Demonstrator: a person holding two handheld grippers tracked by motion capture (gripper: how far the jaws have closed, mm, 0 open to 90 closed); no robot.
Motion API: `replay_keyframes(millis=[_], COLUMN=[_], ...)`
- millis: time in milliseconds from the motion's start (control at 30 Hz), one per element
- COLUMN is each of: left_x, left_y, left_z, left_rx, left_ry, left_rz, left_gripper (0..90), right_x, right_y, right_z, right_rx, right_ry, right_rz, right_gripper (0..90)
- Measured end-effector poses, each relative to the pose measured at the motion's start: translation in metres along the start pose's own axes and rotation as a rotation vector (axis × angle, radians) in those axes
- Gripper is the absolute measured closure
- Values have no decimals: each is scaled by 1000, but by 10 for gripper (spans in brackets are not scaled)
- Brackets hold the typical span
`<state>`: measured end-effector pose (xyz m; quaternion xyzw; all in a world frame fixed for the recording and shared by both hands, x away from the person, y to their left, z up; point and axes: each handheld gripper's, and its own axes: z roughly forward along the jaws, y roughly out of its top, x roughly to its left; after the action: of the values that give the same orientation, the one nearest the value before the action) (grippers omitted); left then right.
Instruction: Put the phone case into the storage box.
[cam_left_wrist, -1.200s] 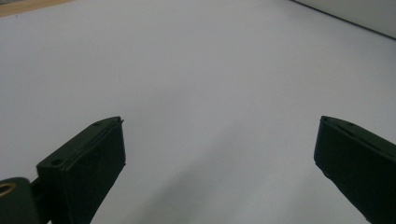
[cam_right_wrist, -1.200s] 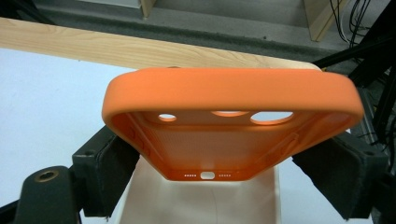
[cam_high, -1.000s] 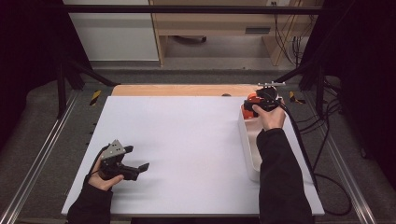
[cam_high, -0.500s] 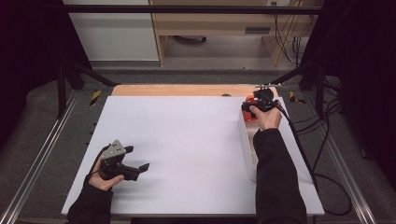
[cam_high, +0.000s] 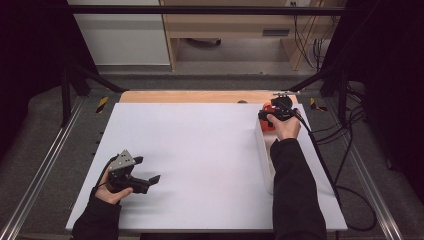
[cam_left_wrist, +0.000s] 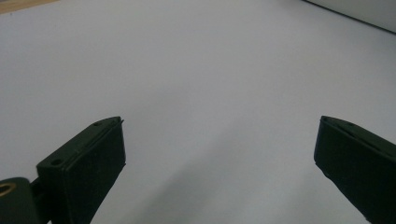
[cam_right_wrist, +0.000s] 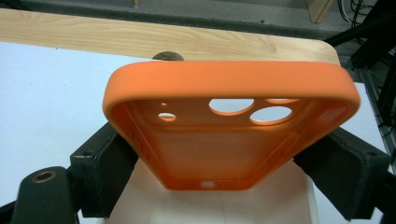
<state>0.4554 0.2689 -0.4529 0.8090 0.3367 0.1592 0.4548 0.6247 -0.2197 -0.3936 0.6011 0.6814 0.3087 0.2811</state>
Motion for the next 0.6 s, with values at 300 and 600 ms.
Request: replay_keyframes(millis=[300,600], left_x=[0,0], left_y=[0,0], left_z=[0,0], left_rx=[5,9], left_ry=[-3,-5], left_rz=[4,7], left_gripper=[14,15], right_x=[-3,-6], right_y=[2,5], right_z=[-2,-9], right_rx=[-55,-91], right_ry=[20,38], right_rz=[3,-3], right_gripper=[6,5])
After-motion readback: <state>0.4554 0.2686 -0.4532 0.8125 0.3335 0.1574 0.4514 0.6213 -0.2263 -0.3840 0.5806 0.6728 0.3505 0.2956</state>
